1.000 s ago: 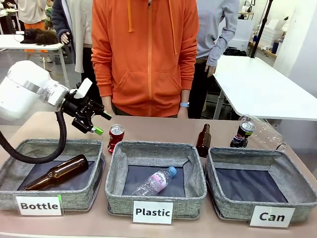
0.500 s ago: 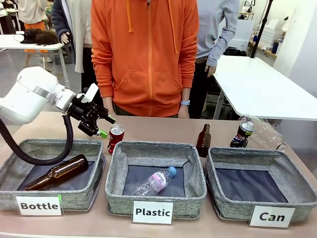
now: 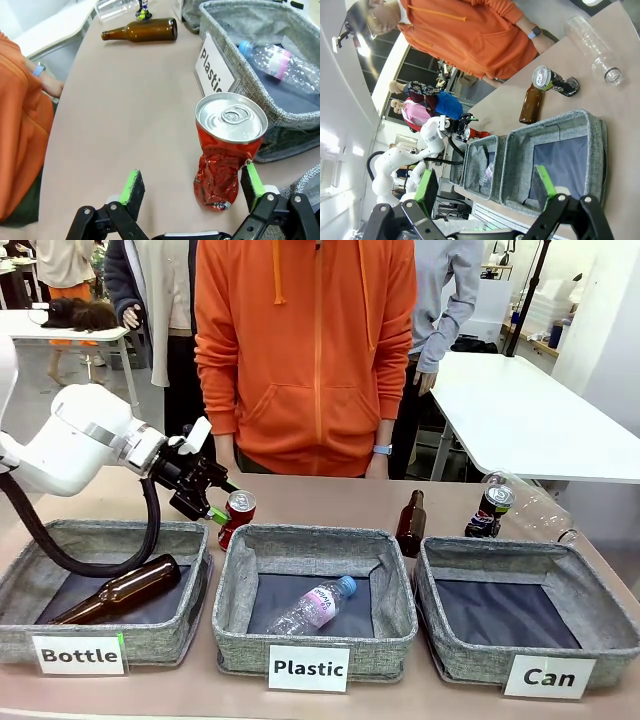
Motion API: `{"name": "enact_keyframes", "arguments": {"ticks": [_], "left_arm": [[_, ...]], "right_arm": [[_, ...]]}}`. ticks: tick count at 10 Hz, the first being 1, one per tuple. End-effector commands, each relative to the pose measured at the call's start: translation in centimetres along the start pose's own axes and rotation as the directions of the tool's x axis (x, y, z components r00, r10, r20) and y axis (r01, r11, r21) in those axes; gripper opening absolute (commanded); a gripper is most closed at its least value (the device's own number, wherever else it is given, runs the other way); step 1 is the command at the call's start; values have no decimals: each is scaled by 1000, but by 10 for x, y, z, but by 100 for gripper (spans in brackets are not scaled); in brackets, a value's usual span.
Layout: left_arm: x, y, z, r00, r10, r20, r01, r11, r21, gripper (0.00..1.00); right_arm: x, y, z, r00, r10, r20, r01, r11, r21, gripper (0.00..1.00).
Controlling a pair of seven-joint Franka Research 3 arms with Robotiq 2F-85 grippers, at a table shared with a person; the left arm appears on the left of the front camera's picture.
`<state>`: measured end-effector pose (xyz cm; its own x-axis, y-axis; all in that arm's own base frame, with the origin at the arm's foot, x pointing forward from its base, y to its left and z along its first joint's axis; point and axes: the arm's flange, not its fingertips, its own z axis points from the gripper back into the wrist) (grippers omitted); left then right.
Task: Sort the can waste into the basket.
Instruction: Pick up the can waste from the table and place it in the right Fabric basket.
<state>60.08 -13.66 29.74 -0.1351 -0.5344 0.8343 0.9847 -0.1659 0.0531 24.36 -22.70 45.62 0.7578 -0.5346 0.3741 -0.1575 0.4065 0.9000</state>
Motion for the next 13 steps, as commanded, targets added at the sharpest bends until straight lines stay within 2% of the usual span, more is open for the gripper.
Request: {"name": "enact_keyframes", "arguments": {"ticks": [1,4,6,10,11,12,13], "left_arm": [[1,4,-1,999,17,-29,-18,1000,-15,100],[0,-3,-4,1000,5,-8,-5,999,-53,100],[-3,-2,-19,1000,17,-26,-19,995,-99,100],[-1,-1,-21,1000,0,14,2,996,-86,100],[0,0,-20,999,-21,41,23,998,-67,85],[1,0,-19,997,-36,61,40,997,-62,43],[2,-1,-18,997,-43,71,47,997,-62,27]], "right_arm": [[2,0,0,1000,25,17,-26,999,23,100],[2,0,0,1000,25,17,-26,999,23,100],[2,0,0,1000,25,17,-26,999,23,100],[2,0,0,1000,25,17,-26,999,23,100],[2,0,0,1000,25,17,-26,999,23,100],[2,0,0,1000,25,17,-26,999,23,100],[2,0,0,1000,25,17,-26,999,23,100]]}}
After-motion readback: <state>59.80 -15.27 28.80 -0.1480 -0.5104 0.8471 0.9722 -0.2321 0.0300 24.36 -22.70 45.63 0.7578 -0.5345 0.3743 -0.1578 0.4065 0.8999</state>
